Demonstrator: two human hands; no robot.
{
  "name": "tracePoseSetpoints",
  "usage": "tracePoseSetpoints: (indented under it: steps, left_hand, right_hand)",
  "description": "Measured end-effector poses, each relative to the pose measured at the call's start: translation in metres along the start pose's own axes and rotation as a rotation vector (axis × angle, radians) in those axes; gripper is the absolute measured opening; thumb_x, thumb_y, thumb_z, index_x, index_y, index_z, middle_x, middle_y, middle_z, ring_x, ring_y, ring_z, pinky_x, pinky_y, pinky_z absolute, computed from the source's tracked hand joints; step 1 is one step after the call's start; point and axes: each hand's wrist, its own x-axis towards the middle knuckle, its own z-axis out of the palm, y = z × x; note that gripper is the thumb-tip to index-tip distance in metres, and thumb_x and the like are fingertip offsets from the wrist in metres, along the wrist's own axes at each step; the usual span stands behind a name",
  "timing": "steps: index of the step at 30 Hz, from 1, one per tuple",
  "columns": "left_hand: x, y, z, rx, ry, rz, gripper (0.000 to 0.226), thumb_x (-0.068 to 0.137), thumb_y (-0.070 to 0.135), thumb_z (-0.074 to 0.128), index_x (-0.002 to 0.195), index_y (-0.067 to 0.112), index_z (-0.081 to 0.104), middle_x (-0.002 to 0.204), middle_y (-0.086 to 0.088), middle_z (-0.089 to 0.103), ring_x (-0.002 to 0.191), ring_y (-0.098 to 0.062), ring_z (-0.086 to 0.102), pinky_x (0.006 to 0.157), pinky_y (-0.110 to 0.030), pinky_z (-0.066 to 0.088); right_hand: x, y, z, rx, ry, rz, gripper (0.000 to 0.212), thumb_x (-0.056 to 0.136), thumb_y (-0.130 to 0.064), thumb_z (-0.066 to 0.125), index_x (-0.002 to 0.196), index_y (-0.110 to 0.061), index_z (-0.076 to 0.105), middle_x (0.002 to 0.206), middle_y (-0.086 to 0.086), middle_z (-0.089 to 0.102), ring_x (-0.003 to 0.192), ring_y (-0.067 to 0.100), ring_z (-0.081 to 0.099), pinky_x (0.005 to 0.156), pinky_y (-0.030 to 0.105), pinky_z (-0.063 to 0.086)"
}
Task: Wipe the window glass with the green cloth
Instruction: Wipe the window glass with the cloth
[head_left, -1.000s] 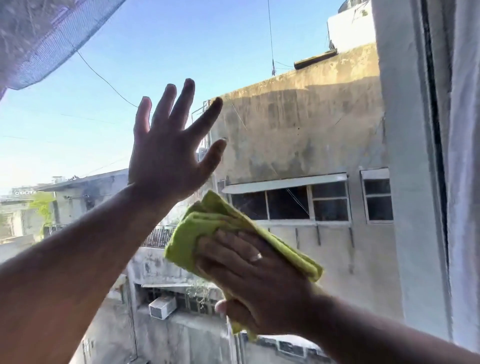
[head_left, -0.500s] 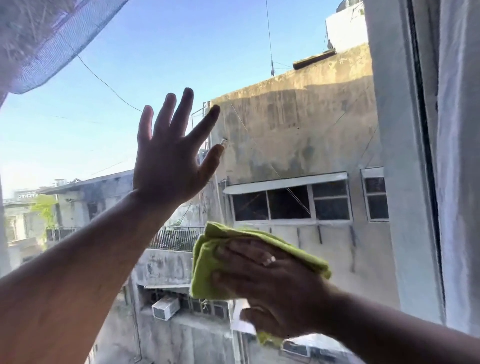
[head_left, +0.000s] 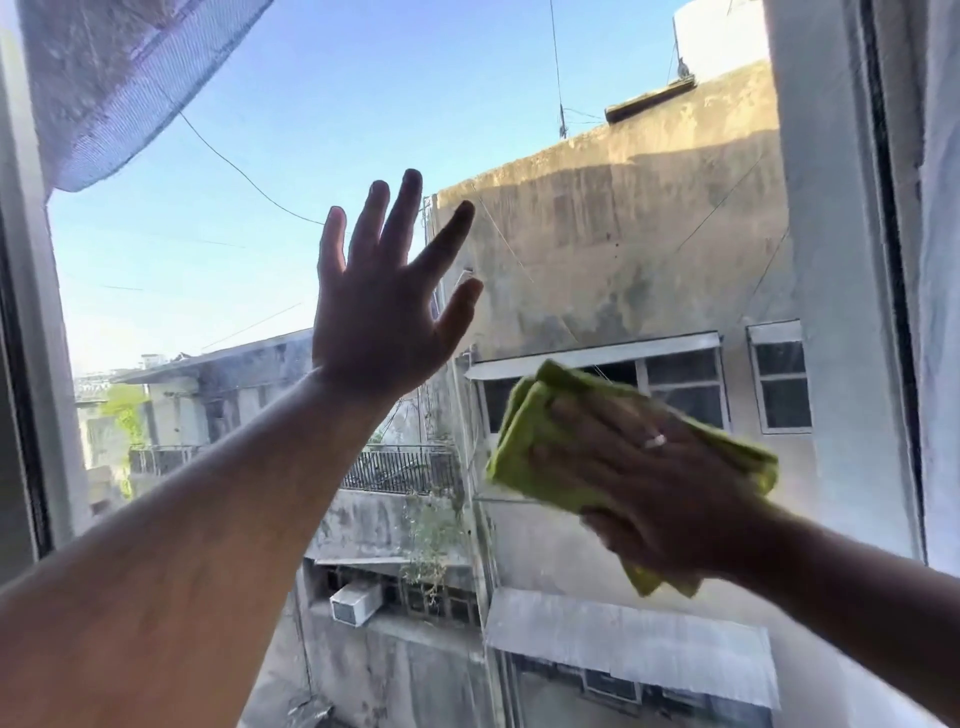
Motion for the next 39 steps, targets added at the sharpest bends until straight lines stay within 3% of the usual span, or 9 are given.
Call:
tracePoseSetpoints:
  steps: [5, 9, 12, 18, 20, 26, 28, 34, 39]
  left_hand:
    - [0.0, 0.001, 0.001, 0.011, -0.001, 0.002, 0.062, 0.099, 0.06, 0.027, 0.155, 0.035, 0.03, 0.167, -0.015, 0.021, 0.154, -0.035, 0.02, 0.123, -0.059, 0.015]
    - [-0.001, -0.001, -0.002, 0.021, -0.012, 0.008, 0.064, 0.099, 0.062, 0.021, 0.156, 0.034, 0.03, 0.167, -0.014, 0.021, 0.154, -0.035, 0.02, 0.123, -0.059, 0.015]
    - [0.0, 0.0, -0.002, 0.002, -0.022, 0.013, 0.064, 0.099, 0.062, 0.021, 0.156, 0.034, 0.029, 0.168, -0.015, 0.019, 0.155, -0.035, 0.018, 0.123, -0.059, 0.013]
    - [0.0, 0.002, 0.002, 0.026, -0.004, 0.008, 0.063, 0.099, 0.06, 0.023, 0.156, 0.033, 0.028, 0.167, -0.016, 0.019, 0.154, -0.037, 0.019, 0.123, -0.06, 0.014]
    - [-0.001, 0.002, 0.001, 0.034, -0.007, 0.006, 0.063, 0.1, 0.06, 0.021, 0.156, 0.033, 0.027, 0.167, -0.016, 0.019, 0.154, -0.036, 0.019, 0.123, -0.06, 0.015]
    - [-0.001, -0.002, -0.003, 0.019, -0.029, 0.025, 0.061, 0.102, 0.059, 0.023, 0.157, 0.031, 0.029, 0.167, -0.016, 0.019, 0.154, -0.037, 0.02, 0.123, -0.059, 0.015]
    - [-0.001, 0.0, -0.002, 0.03, -0.023, 0.015, 0.061, 0.102, 0.058, 0.023, 0.157, 0.031, 0.029, 0.167, -0.016, 0.019, 0.154, -0.037, 0.019, 0.123, -0.059, 0.014]
    - [0.0, 0.003, -0.001, 0.038, -0.001, 0.006, 0.06, 0.102, 0.057, 0.023, 0.156, 0.033, 0.029, 0.167, -0.016, 0.022, 0.153, -0.038, 0.022, 0.122, -0.061, 0.017]
    - [0.0, -0.003, 0.001, 0.021, -0.009, 0.007, 0.06, 0.102, 0.061, 0.023, 0.155, 0.035, 0.032, 0.167, -0.013, 0.023, 0.153, -0.036, 0.023, 0.123, -0.058, 0.017]
  right_hand:
    - [0.04, 0.056, -0.025, -0.081, 0.207, 0.832, 0.074, 0.096, -0.047, 0.039, 0.158, -0.01, 0.022, 0.159, 0.029, 0.032, 0.14, 0.05, 0.038, 0.108, 0.06, 0.04]
    - [0.049, -0.03, 0.007, -0.048, 0.161, 0.261, 0.075, 0.098, -0.041, 0.041, 0.162, -0.018, 0.009, 0.169, 0.02, 0.004, 0.157, 0.04, 0.003, 0.128, 0.055, 0.004]
    - [0.001, -0.028, 0.011, -0.063, 0.009, -0.206, 0.064, 0.102, -0.046, 0.037, 0.16, -0.022, 0.022, 0.166, 0.012, 0.013, 0.154, 0.037, 0.019, 0.129, 0.05, 0.005]
    - [0.023, 0.066, -0.022, -0.016, 0.193, 0.772, 0.065, 0.107, -0.042, 0.023, 0.161, -0.009, 0.011, 0.165, 0.029, 0.016, 0.154, 0.047, 0.013, 0.122, 0.059, 0.026]
    - [0.049, 0.023, -0.012, -0.003, 0.228, 0.79, 0.064, 0.106, -0.042, 0.026, 0.162, -0.015, 0.01, 0.167, 0.027, 0.013, 0.155, 0.046, 0.01, 0.124, 0.059, 0.021]
    - [0.001, -0.047, 0.002, -0.144, -0.007, -0.414, 0.056, 0.1, -0.033, 0.048, 0.155, -0.03, 0.036, 0.164, 0.004, 0.035, 0.153, 0.033, 0.028, 0.13, 0.049, 0.007]
    - [-0.013, 0.016, -0.004, -0.24, 0.001, -0.34, 0.054, 0.103, -0.025, 0.042, 0.157, -0.026, 0.032, 0.164, 0.008, 0.034, 0.151, 0.037, 0.032, 0.126, 0.054, 0.019]
    - [0.027, 0.082, -0.027, -0.041, 0.121, 0.717, 0.063, 0.106, -0.04, 0.017, 0.162, -0.011, 0.013, 0.167, 0.026, 0.013, 0.155, 0.045, 0.01, 0.126, 0.056, 0.019]
    - [0.065, -0.095, 0.0, 0.126, 0.188, 0.381, 0.067, 0.094, -0.033, 0.048, 0.158, -0.027, 0.03, 0.168, 0.014, 0.024, 0.155, 0.037, 0.021, 0.126, 0.051, 0.015]
